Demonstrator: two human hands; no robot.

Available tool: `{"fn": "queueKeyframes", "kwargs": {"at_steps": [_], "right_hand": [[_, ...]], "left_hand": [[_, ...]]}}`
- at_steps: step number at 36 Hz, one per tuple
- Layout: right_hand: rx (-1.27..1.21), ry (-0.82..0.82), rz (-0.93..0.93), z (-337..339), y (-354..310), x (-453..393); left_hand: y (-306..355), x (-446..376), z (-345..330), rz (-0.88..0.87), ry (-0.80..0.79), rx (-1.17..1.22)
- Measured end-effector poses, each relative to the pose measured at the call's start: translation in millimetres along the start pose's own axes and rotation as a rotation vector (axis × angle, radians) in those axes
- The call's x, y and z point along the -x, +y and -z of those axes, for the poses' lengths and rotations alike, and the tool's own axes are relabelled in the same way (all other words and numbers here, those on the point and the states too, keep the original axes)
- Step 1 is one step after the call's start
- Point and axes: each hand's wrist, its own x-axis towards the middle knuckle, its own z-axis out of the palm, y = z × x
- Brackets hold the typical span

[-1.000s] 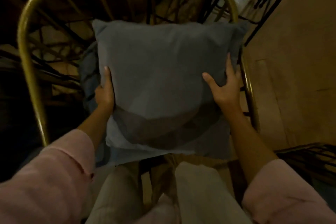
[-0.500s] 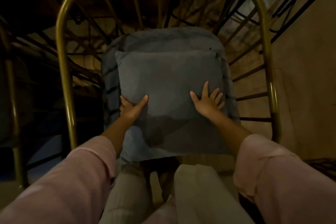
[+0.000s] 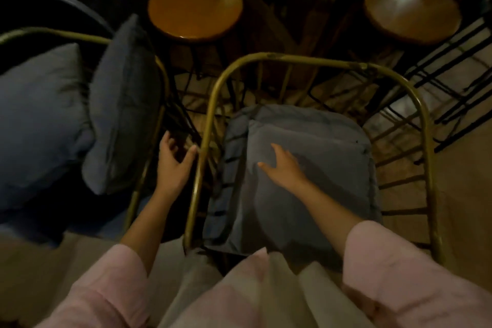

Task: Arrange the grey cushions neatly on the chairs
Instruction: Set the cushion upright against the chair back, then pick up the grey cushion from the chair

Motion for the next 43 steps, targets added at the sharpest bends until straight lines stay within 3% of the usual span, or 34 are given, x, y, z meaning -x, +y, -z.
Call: {"fn": "queueKeyframes", "kwargs": {"at_steps": [5,9,13,16,22,28,31,35,38,43], "right_hand": [[-0.01,-0.075,0.167,-13,-111,-9],[0.013,-0.007,0.257,-49,-202,-10],[0.058,0.016,0.397,-90,-287,-14],[0.04,-0.013,0.466,-118,-345,-19],[-0.012,-0.154,0.379,-166,-425,-42],[-0.115,-0.217,0.26,-197,-461,-62],[-0.121,-0.26,0.173,-203,-478,-75],[-0.203,-0.295,0.0,-214,-499,-99],[-0.308,-0.264,-0.048,-224,-506,-114],[-0.168,-0.02,0.004,-238,-498,-120]], "left_hand": [[12,-30,112,-0.167,0.261,0.017],[5,-50,199,-0.235,0.398,-0.054],[-30,-82,289,-0.146,0.551,-0.12],[-57,-107,353,0.015,0.61,-0.138],[-108,-139,441,0.336,0.61,-0.047],[-146,-143,470,0.596,0.523,0.285],[-155,-147,479,0.691,0.435,0.396],[-163,-159,490,0.679,0.325,0.478],[-170,-164,497,0.679,0.3,0.504],[-159,-165,507,0.704,0.315,0.54]]}}
